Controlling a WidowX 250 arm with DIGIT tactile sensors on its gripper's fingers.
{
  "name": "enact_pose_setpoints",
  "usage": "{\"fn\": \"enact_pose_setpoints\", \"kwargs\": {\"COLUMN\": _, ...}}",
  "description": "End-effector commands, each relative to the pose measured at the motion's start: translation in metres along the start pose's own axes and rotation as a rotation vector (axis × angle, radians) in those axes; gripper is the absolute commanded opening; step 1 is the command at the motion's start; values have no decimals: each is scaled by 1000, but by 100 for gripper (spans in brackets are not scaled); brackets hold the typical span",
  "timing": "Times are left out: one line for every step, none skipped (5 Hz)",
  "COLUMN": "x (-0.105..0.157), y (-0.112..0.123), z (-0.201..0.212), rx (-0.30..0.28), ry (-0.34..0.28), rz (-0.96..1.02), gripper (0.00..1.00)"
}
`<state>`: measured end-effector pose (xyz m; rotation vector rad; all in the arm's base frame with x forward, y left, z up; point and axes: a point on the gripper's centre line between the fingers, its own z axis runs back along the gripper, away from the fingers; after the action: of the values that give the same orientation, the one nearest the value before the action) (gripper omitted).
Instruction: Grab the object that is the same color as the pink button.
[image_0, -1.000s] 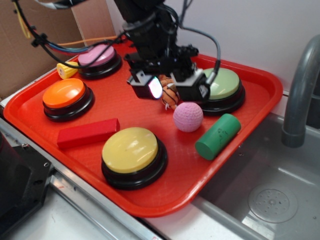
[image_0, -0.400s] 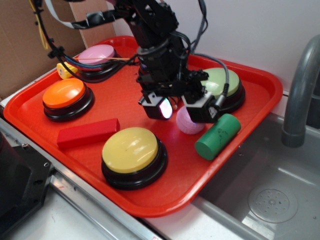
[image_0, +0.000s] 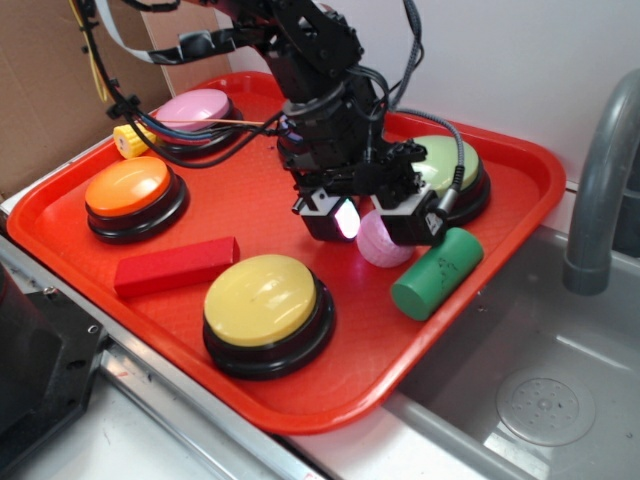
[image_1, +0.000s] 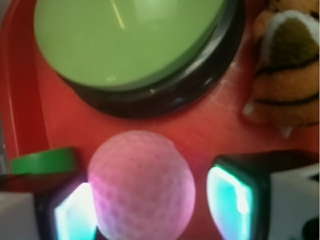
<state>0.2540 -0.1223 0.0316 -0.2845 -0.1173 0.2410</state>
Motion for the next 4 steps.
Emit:
{"fn": "enact_pose_setpoints", "kwargs": {"x": 4, "y": -9, "z": 14, "rx": -30, "ry": -49, "rz": -3, "gripper": 0}}
{"fn": "enact_pose_setpoints", "kwargs": {"x": 4, "y": -7, "z": 19, "rx": -14, "ry": -52, "rz": 9, "gripper": 0}}
{"fn": "enact_pose_setpoints", "kwargs": {"x": 7, "y": 6, "z": 50, "rx": 40, "ry": -105, "rz": 69, "gripper": 0}}
{"fn": "enact_pose_setpoints", "kwargs": {"x": 7, "y": 24, "z": 99, "rx": 187, "ry": -99, "rz": 144, "gripper": 0}}
